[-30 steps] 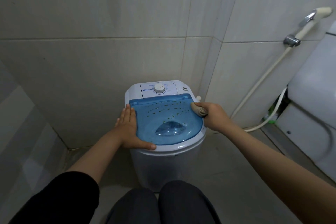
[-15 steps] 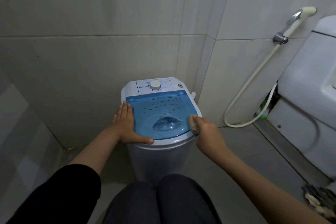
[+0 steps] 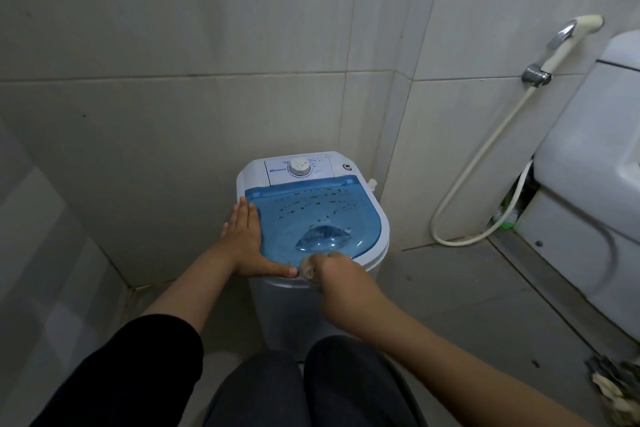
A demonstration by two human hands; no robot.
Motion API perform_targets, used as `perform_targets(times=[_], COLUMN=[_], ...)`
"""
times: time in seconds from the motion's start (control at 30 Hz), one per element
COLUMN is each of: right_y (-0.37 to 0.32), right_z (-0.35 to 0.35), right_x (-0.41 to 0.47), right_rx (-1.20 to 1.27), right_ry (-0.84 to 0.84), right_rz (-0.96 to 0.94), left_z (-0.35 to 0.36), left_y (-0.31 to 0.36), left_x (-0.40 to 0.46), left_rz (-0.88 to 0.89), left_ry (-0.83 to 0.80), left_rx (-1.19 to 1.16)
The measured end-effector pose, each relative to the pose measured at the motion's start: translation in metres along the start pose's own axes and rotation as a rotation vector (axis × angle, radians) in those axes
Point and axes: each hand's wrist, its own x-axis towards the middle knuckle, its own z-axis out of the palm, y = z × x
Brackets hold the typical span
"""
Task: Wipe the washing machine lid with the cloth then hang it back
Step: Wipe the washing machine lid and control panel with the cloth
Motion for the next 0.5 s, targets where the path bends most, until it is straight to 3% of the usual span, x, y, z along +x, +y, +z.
perform_targets(times=[0.13, 0.2, 0.3, 0.5], right_y=[0.002, 0.006, 0.010, 0.002], right_z=[-0.041, -0.059, -0.075, -0.066], right_x=[0.039, 0.069, 0.117, 0.218], right_rx=[0.240, 0.254, 0.199, -0.104], right_ry=[-0.087, 0.014, 0.232, 0.263], right_rz=[0.079, 0.068, -0.021, -0.224], left_z=[0.001, 0.001, 0.002, 0.003], left_y=[-0.003, -0.003, -0.003, -0.007], left_x=[0.002, 0.002, 0.003, 0.005], left_rz=[0.008, 0.014, 0.025, 0.020], left_ry=[0.020, 0.019, 0.013, 0.018], left_rx=[-0.009, -0.016, -0.034, -0.025])
